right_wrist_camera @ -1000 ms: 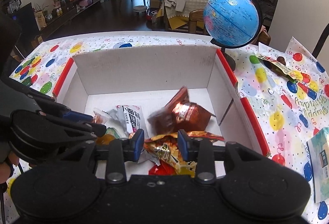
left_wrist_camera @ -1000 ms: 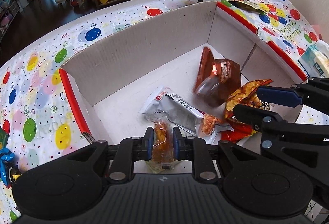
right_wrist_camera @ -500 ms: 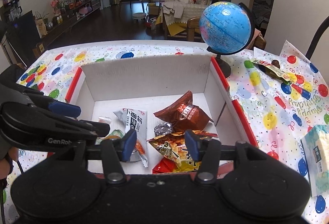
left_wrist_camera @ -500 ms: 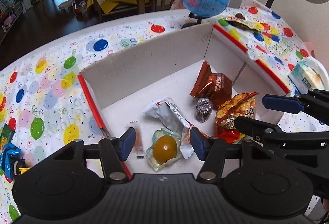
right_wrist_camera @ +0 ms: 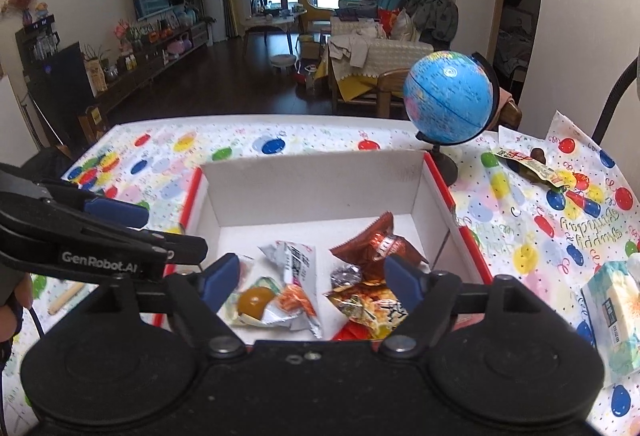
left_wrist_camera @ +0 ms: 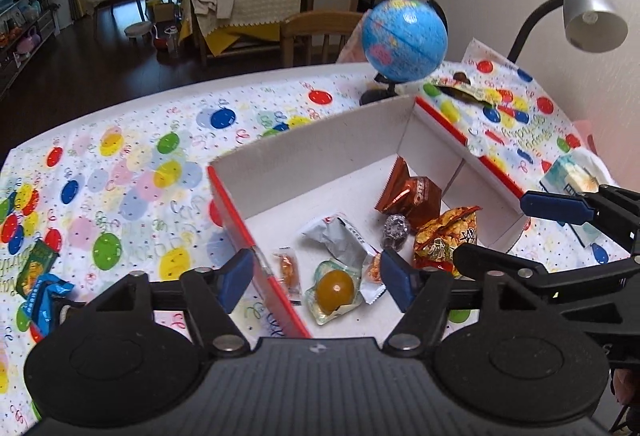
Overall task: Organize snacks
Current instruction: 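Withdraw both grippers from the box back over the remaining snacks, then lower left gripper onto blue biscuit packet while right lowers onto beige stick snack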
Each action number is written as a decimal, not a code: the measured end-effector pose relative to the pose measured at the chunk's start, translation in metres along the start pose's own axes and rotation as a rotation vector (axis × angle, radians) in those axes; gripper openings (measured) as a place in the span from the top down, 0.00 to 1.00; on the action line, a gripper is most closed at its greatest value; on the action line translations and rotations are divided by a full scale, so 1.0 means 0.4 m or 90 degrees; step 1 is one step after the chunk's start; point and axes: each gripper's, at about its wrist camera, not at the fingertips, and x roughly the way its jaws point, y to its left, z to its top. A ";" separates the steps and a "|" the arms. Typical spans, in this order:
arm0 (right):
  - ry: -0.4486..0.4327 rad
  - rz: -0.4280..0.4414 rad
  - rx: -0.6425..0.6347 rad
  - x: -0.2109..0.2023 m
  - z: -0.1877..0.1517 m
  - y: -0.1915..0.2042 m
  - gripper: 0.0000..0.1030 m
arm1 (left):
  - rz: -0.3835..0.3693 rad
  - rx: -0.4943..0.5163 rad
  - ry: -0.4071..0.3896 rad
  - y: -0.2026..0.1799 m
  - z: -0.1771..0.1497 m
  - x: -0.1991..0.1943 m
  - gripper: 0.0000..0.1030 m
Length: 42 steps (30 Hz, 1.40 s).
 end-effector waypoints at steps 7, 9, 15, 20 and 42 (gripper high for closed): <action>-0.032 0.026 0.005 -0.034 0.010 0.057 0.09 | 0.003 -0.017 -0.025 0.065 -0.030 -0.072 0.28; -0.042 0.035 0.003 -0.039 0.014 0.080 0.06 | 0.008 -0.021 -0.032 0.084 -0.040 -0.090 0.27; -0.071 0.068 0.014 -0.049 0.017 0.154 0.00 | 0.008 -0.041 -0.041 0.163 -0.067 -0.136 0.23; -0.069 0.082 0.031 -0.032 0.017 0.220 0.00 | 0.014 -0.056 -0.047 0.239 -0.092 -0.162 0.23; -0.007 0.089 0.046 0.086 -0.026 0.532 0.01 | 0.053 -0.068 -0.028 0.576 -0.165 -0.196 0.23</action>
